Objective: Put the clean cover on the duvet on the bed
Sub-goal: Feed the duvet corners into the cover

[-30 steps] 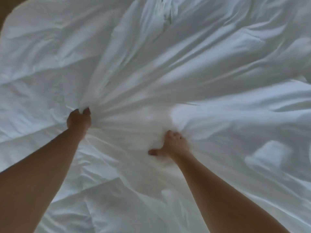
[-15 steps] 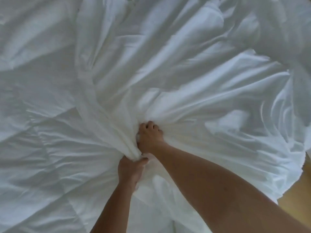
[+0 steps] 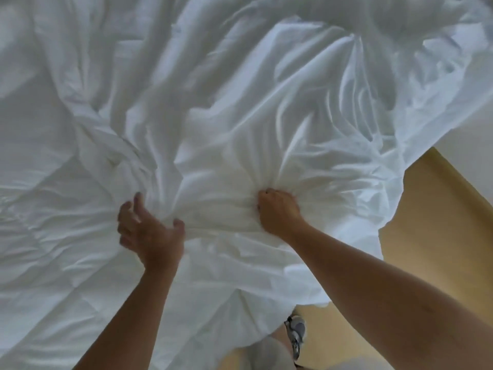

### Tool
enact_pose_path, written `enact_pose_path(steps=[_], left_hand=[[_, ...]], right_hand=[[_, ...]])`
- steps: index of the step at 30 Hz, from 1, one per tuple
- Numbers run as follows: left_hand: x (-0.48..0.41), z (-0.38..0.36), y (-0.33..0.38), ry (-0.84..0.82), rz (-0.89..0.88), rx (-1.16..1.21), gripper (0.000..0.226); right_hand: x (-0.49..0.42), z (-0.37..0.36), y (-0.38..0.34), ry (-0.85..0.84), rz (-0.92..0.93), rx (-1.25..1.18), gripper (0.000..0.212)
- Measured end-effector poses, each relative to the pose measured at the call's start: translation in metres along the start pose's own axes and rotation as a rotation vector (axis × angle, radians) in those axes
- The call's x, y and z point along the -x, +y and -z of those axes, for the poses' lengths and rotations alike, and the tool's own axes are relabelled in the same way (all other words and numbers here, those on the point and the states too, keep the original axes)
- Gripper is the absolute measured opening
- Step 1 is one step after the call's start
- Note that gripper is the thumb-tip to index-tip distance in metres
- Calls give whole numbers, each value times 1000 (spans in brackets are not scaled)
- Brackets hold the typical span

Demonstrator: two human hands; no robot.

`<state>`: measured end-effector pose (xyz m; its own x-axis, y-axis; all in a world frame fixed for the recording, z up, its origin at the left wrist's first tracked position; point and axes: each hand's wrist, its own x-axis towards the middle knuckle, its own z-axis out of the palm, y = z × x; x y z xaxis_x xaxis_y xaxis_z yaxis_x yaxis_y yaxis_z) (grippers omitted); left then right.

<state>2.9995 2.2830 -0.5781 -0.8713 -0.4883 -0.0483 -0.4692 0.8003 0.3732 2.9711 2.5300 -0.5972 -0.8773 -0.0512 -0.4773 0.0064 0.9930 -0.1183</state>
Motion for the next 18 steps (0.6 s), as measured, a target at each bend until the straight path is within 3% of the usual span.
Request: enact_pose_path(steps=[2, 4, 6, 7, 9, 10, 12, 14, 16, 18], left_hand=[[24, -5, 31, -194, -479, -24, 86], [40, -12, 55, -517, -712, -187, 88], [50, -11, 62, -809, -765, -263, 78], [56, -6, 60, -877, -751, -203, 62], [65, 8, 49, -800, -751, -145, 25], [68, 12, 42, -734, -793, -196, 20], [67, 23, 30, -688, -844, -290, 13], [57, 34, 15, -772, -824, -390, 2], [43, 49, -4, -917, -788, -619, 8], [32, 60, -15, -1018, -802, -823, 15]], right_hand=[[16, 4, -13, -91, -7, -306, 1], [45, 5, -30, -200, 78, -559, 15], [84, 1, -37, -292, 98, -733, 13], [102, 1, -35, -333, 85, -780, 15], [132, -3, -26, -282, 66, -791, 15], [144, -6, -20, -153, 41, -741, 16], [159, -9, -4, 274, -30, -490, 39], [162, -8, 24, 476, -228, -302, 72], [156, -9, 59, 385, -482, -348, 85], [148, -23, 84, 263, -564, -574, 64]])
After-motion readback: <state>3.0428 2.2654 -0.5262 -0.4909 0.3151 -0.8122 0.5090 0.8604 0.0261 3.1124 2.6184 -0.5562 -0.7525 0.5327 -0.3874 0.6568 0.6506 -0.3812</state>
